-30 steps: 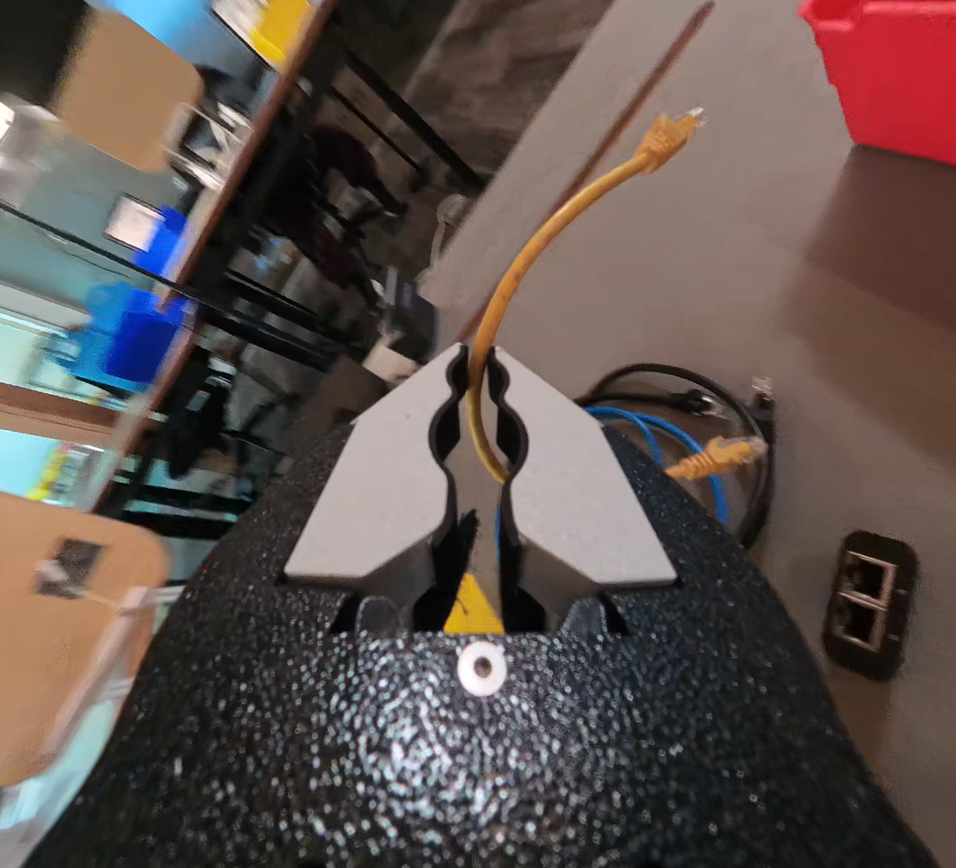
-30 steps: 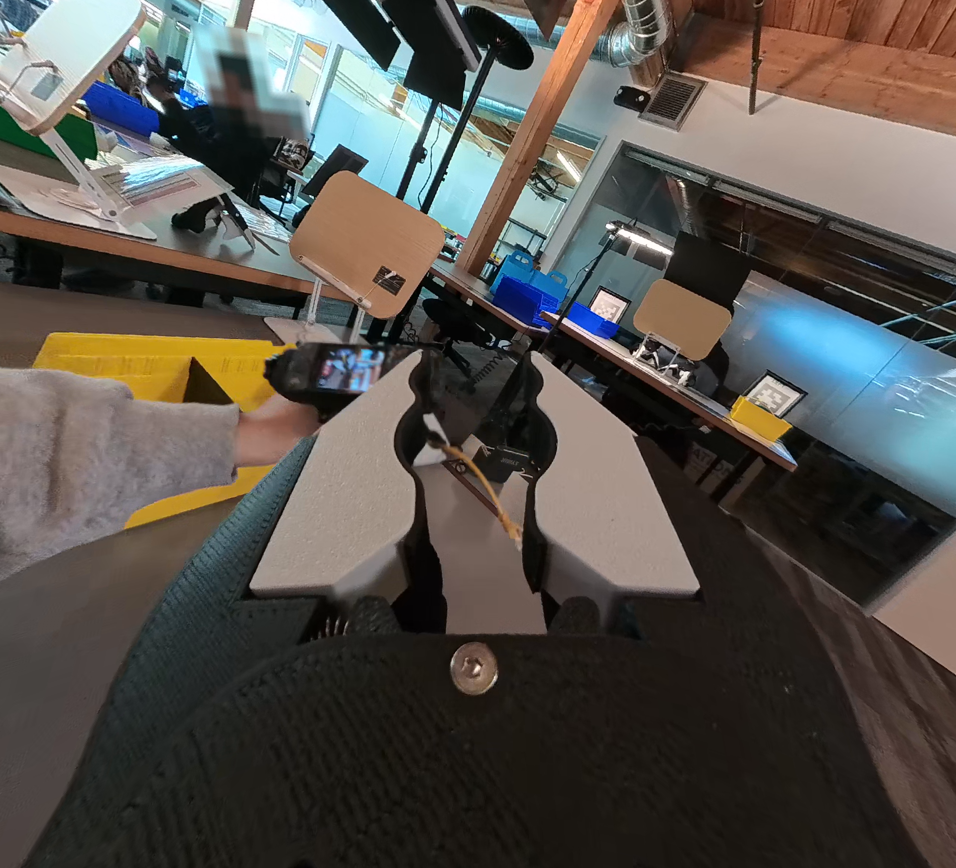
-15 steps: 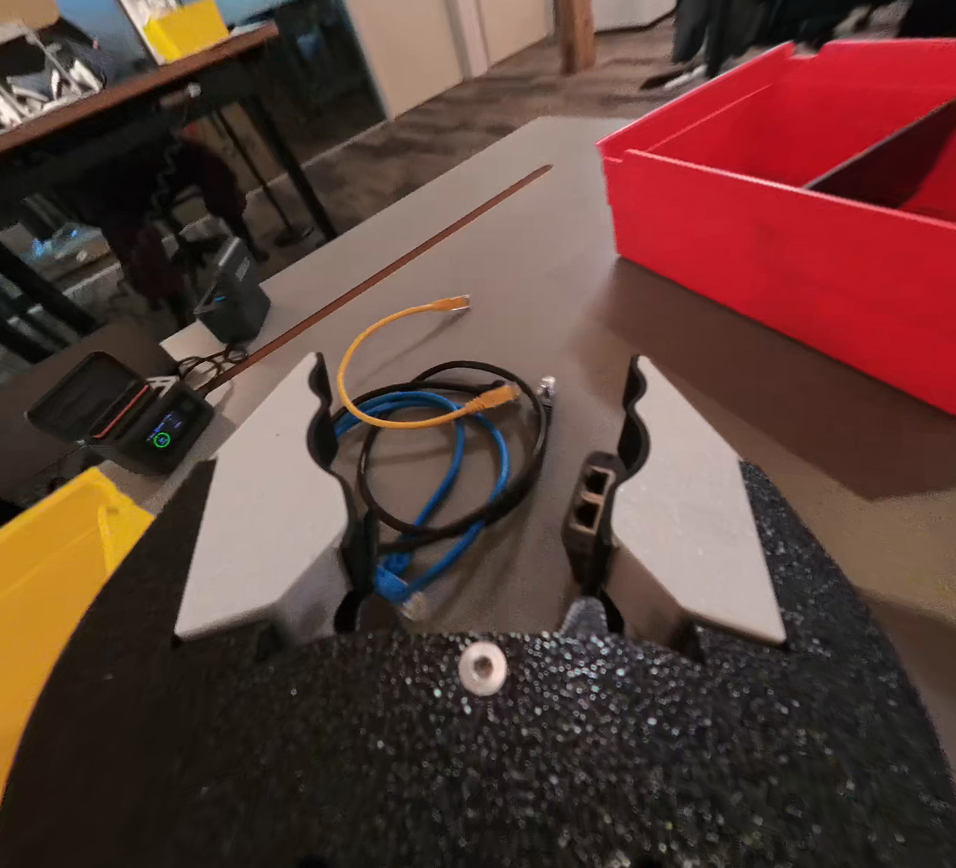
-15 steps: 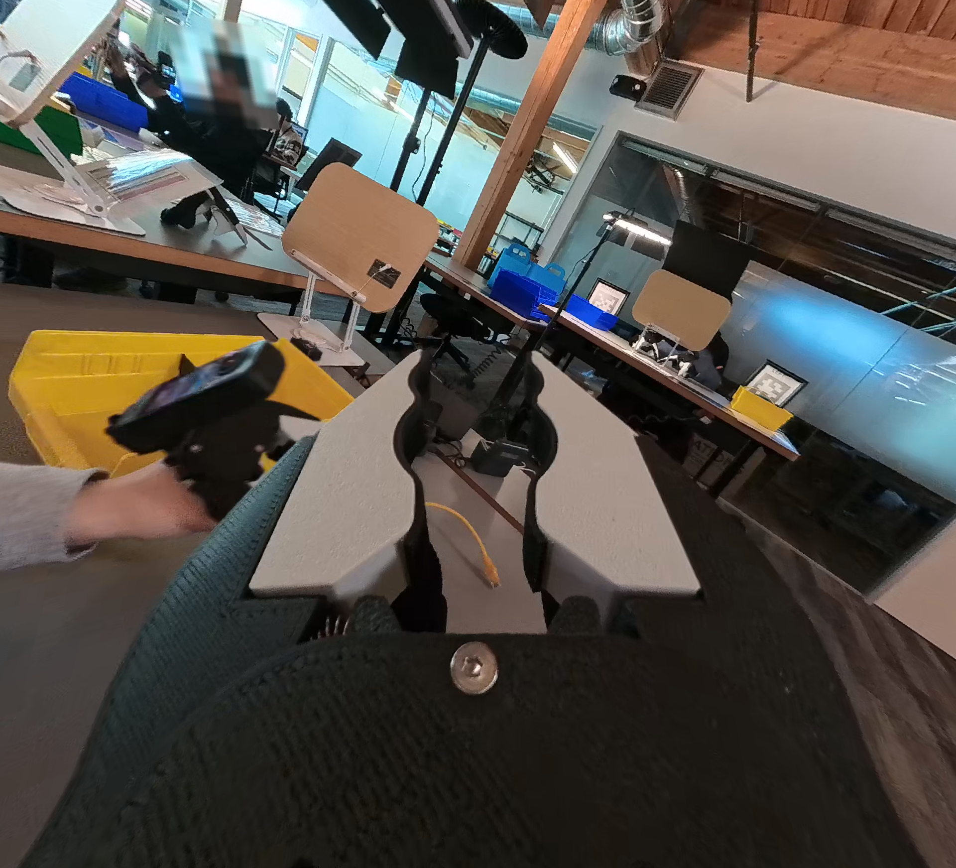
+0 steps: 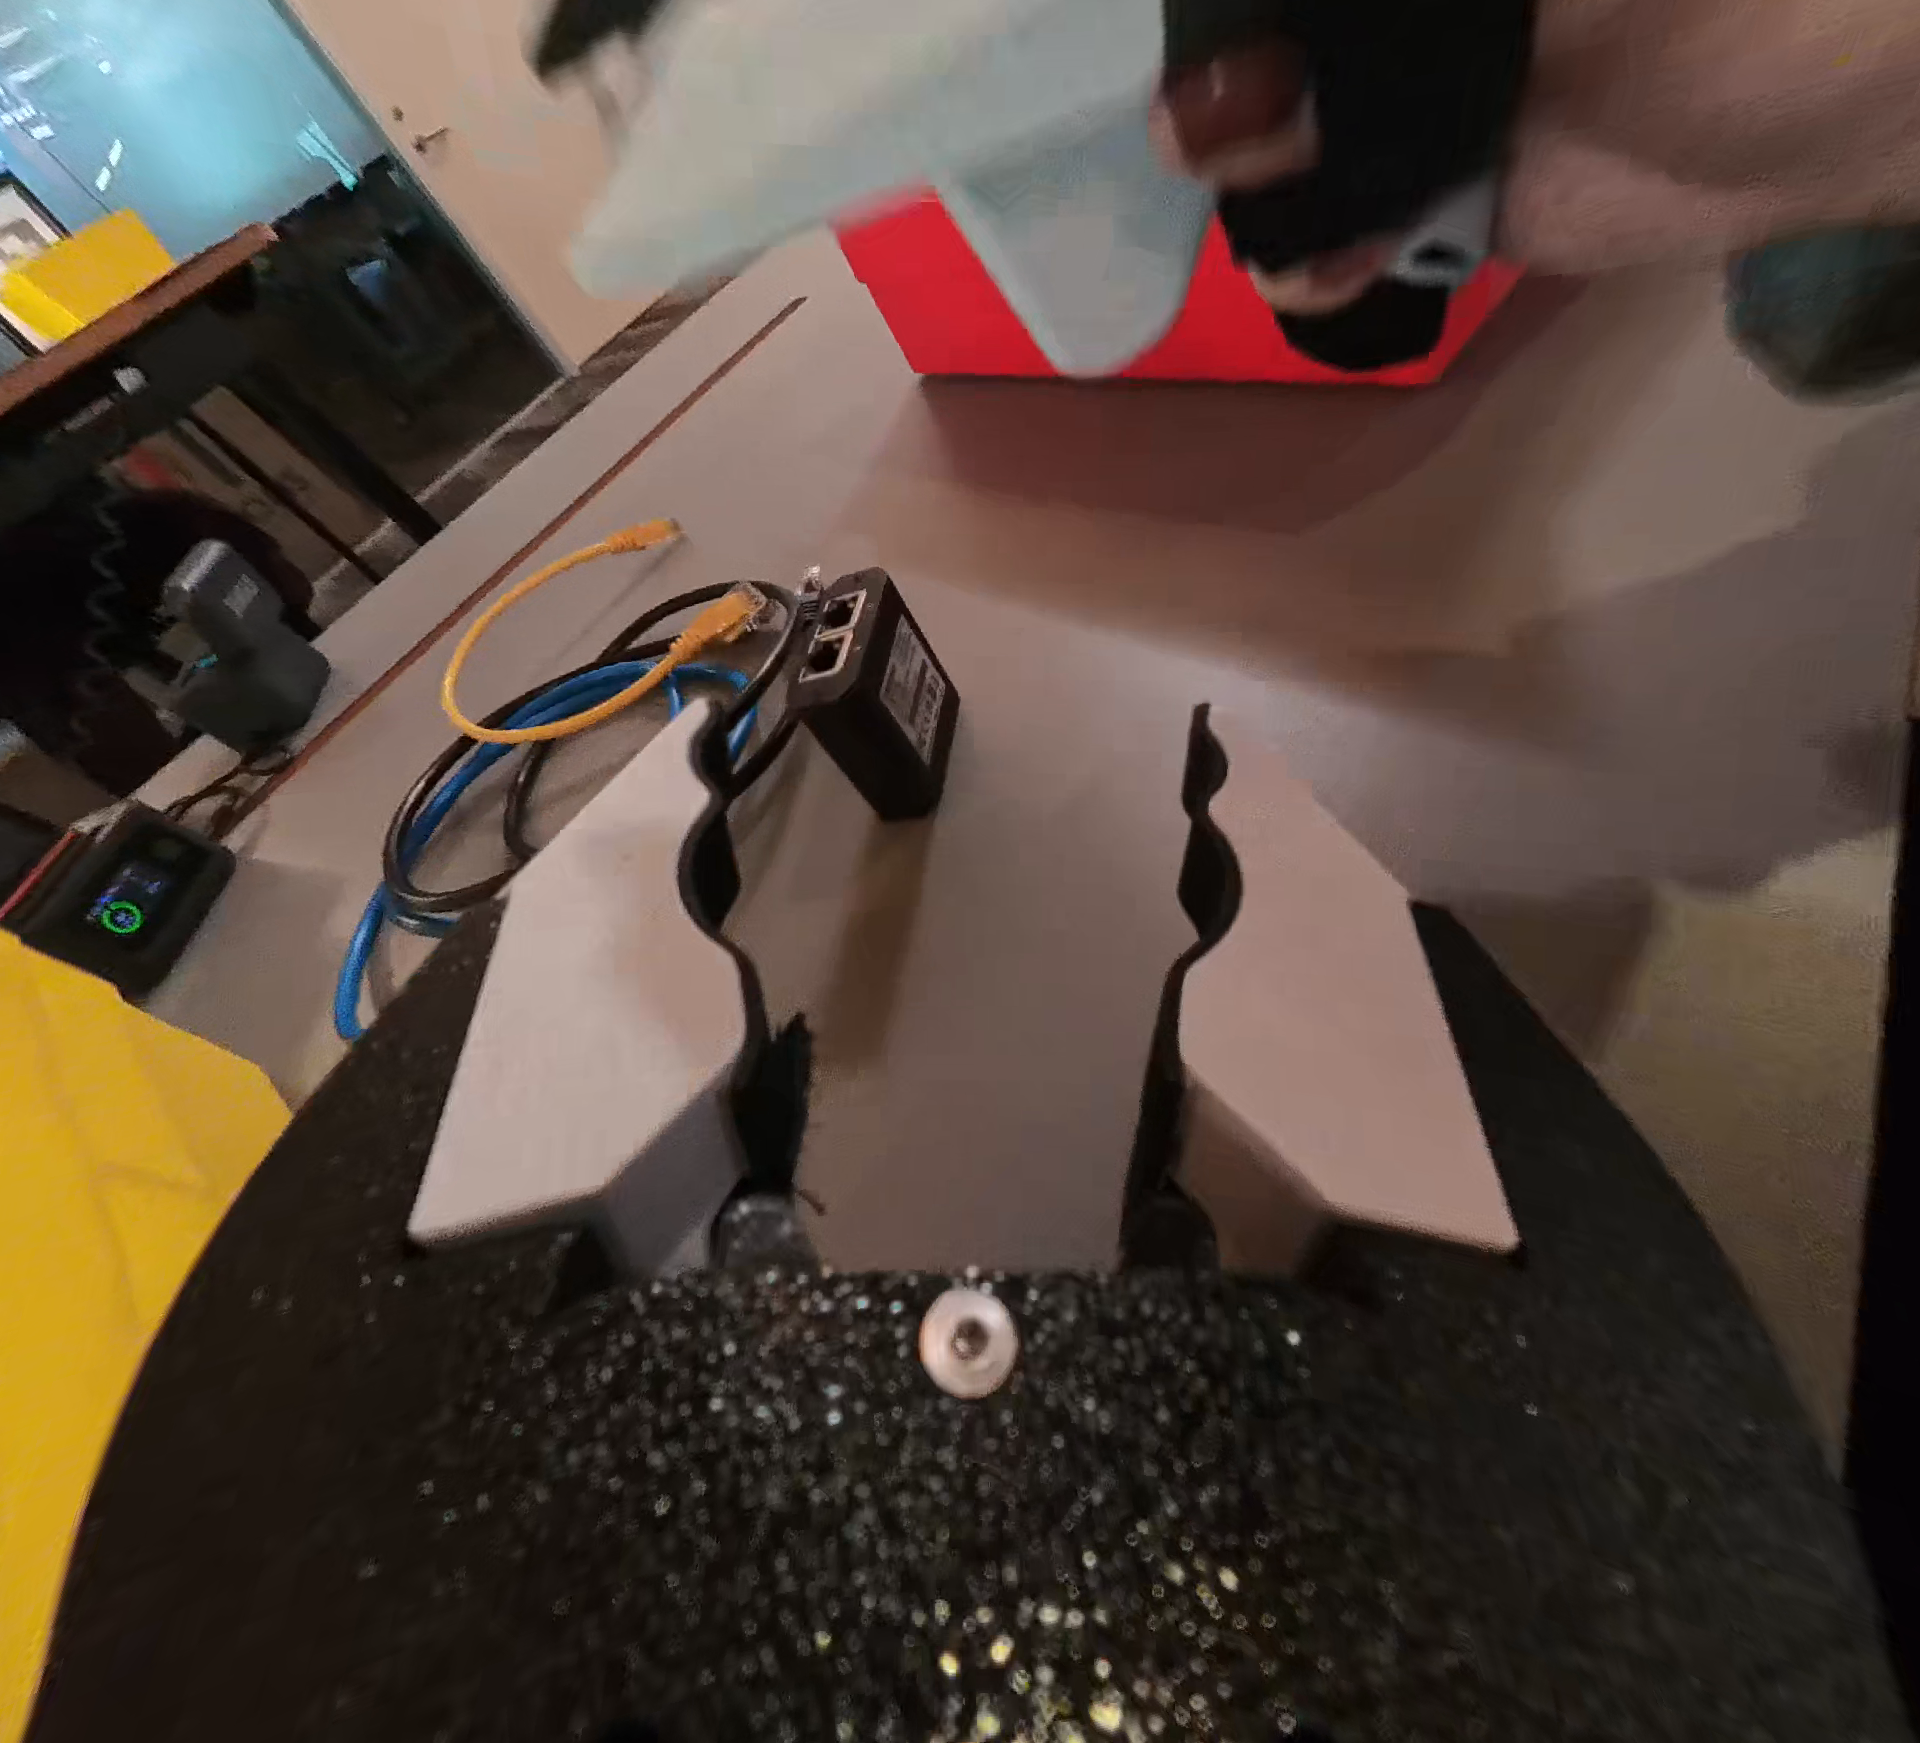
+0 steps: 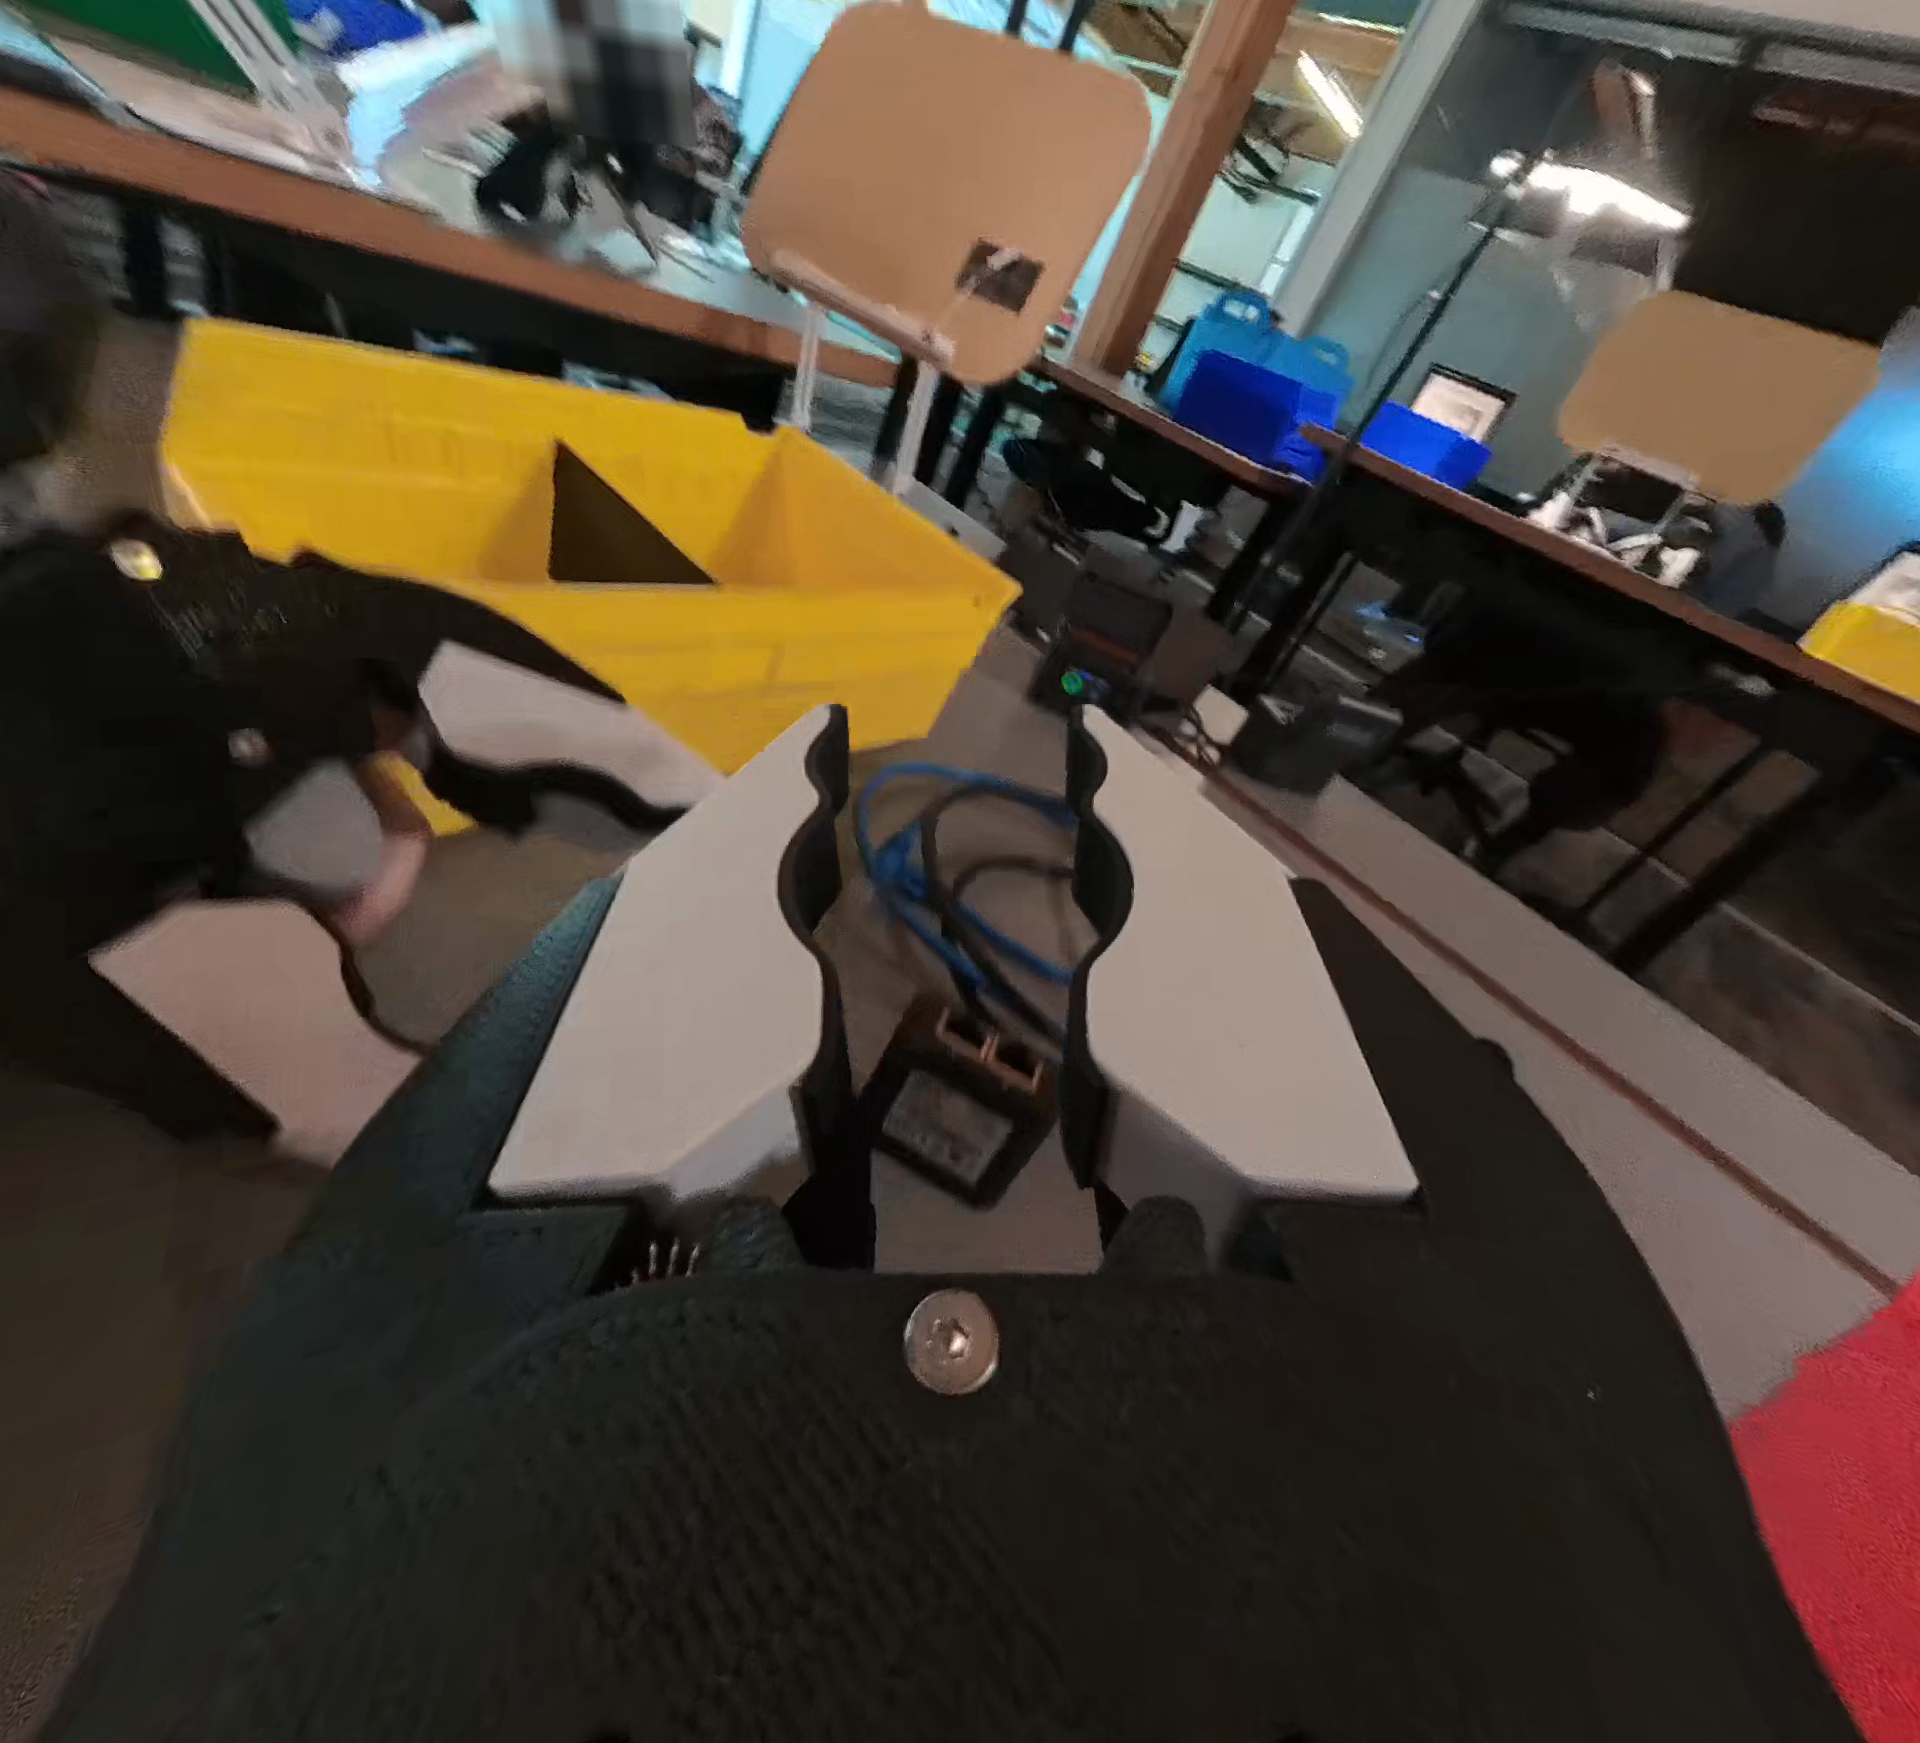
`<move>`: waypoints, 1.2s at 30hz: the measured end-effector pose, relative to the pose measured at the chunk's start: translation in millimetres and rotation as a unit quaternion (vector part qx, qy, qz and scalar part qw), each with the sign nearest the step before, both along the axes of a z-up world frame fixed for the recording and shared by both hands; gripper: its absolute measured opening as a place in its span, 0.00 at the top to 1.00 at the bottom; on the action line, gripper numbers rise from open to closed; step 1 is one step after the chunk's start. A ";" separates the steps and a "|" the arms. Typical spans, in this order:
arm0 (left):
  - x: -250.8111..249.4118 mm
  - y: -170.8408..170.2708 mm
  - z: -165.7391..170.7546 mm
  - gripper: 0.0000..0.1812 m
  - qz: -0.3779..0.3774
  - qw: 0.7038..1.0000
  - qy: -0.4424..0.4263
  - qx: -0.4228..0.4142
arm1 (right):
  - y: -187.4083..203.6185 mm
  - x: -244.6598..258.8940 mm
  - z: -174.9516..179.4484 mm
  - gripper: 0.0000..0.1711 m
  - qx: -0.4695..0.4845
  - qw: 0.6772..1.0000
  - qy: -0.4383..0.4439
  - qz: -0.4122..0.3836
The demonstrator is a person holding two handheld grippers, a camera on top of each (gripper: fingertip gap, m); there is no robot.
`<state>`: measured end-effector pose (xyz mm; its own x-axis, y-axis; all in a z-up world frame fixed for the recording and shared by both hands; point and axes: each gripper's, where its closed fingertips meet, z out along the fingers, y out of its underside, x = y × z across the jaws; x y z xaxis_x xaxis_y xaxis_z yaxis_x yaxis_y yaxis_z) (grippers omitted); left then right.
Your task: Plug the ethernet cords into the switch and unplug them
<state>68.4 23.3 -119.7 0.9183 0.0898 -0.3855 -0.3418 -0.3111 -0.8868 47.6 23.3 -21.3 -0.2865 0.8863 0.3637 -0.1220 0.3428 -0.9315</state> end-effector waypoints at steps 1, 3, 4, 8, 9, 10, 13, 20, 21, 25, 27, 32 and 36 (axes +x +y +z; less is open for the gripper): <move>-1.2 -0.3 -1.1 0.54 -0.002 1.000 0.013 0.000 | 2.6 1.6 -11.6 0.77 0.005 1.000 0.000 -0.013; -7.4 -0.2 -6.6 0.57 0.010 0.999 0.036 -0.003 | 4.0 5.9 -30.0 0.77 0.019 1.000 -0.006 -0.023; -10.8 -0.3 -11.7 0.57 0.019 0.999 0.042 -0.010 | 4.3 7.0 -36.9 0.77 0.024 0.999 -0.012 -0.027; -15.5 1.9 -14.8 0.60 0.029 0.997 0.063 -0.020 | 6.1 -0.6 -51.1 0.77 0.048 0.998 -0.031 -0.031; -17.8 2.1 -14.3 0.59 0.033 0.997 0.063 -0.019 | 8.1 -3.7 -54.4 0.77 0.049 0.997 -0.040 -0.032; -19.9 2.4 -14.8 0.60 0.037 0.997 0.062 -0.020 | 10.4 -6.3 -58.0 0.76 0.043 0.997 -0.052 -0.033; -25.6 3.0 -18.8 0.63 0.043 0.997 0.058 -0.034 | 17.7 -11.2 -71.1 0.75 0.002 0.995 -0.095 -0.029; -36.4 -5.4 -21.8 0.70 0.055 0.995 0.064 -0.043 | 28.4 -19.2 -85.7 0.71 0.016 0.990 -0.136 -0.028; -39.0 -6.0 -20.8 0.70 0.061 0.996 0.058 -0.040 | 30.1 -20.2 -88.3 0.71 0.022 0.989 -0.139 -0.032; -39.4 -7.7 -17.5 0.72 0.063 0.996 0.054 -0.030 | 34.4 -22.7 -102.1 0.68 0.007 0.986 -0.160 -0.038; -37.2 -10.4 -16.1 0.73 0.063 0.996 0.054 -0.025 | 38.9 -24.7 -107.2 0.65 -0.006 0.984 -0.170 -0.047; -40.0 -19.6 -12.4 0.73 0.077 0.996 0.041 -0.013 | 42.1 -27.9 -107.3 0.57 -0.055 0.979 -0.189 -0.048; -47.0 -22.1 -8.9 0.73 0.093 0.995 0.023 -0.001 | 44.2 -31.0 -116.9 0.47 -0.098 0.966 -0.237 -0.045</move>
<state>21.4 1.2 -128.6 0.8674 0.2562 -0.4267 -0.3180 -0.3742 -0.8711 16.6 67.5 -138.2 -0.2977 0.9541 0.0343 0.3563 0.1443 -0.9231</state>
